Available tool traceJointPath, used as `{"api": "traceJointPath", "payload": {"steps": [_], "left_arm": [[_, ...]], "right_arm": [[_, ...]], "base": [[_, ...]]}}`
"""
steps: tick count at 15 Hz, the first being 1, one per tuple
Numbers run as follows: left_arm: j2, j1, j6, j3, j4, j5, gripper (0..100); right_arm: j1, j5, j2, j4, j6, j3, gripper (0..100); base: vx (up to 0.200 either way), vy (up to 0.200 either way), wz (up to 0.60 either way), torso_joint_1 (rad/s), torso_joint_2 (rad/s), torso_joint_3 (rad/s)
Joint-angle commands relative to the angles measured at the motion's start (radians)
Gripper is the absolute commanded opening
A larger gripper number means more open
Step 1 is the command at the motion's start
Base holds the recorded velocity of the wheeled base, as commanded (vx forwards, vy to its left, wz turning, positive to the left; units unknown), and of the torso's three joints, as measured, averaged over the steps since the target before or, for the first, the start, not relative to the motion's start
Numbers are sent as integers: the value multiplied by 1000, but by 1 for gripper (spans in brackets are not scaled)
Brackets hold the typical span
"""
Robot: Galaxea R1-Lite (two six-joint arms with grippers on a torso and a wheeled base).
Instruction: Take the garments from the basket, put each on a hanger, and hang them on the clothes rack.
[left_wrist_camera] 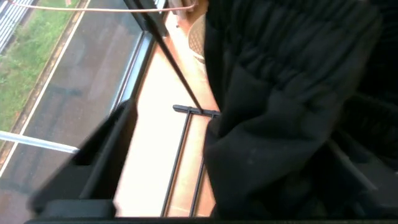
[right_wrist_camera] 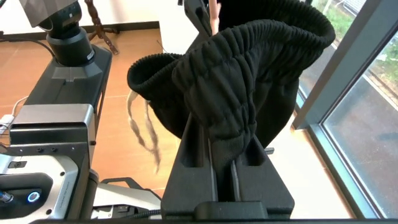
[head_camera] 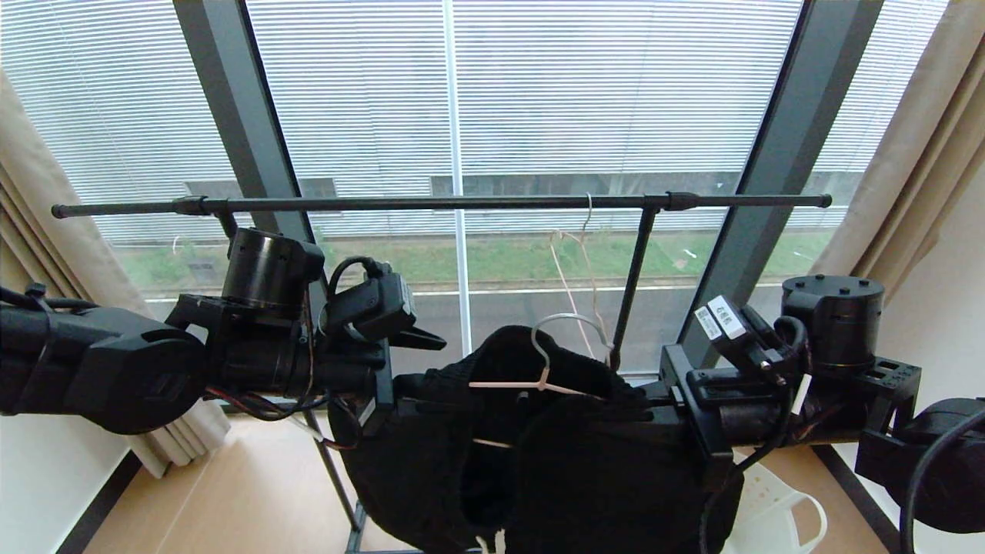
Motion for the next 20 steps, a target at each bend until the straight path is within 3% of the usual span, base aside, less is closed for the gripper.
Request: {"api": "traceJointPath", "payload": {"steps": [1, 11, 12, 15, 18, 20], "left_arm": [[-19, -3, 0, 15, 0, 0, 0], [-92, -11, 0, 89, -2, -2, 0], [-92, -11, 0, 90, -2, -2, 0], [-94, -9, 0, 95, -3, -2, 0], [-106, 1, -3, 98, -3, -3, 0], [-111, 17, -3, 98, -3, -5, 0]], "right_arm": [[1, 0, 1, 0, 0, 0, 0], [-24, 8, 12, 3, 2, -1, 0], [-24, 8, 12, 3, -1, 2, 100], [-27, 6, 4, 5, -23, 32, 100], [-55, 8, 7, 6, -125, 43, 100], [-58, 8, 6, 6, -125, 43, 100]], "base": [[0, 0, 0, 0, 0, 0], [0, 0, 0, 0, 0, 0], [0, 0, 0, 0, 0, 0], [0, 0, 0, 0, 0, 0], [0, 0, 0, 0, 0, 0], [0, 0, 0, 0, 0, 0]]}}
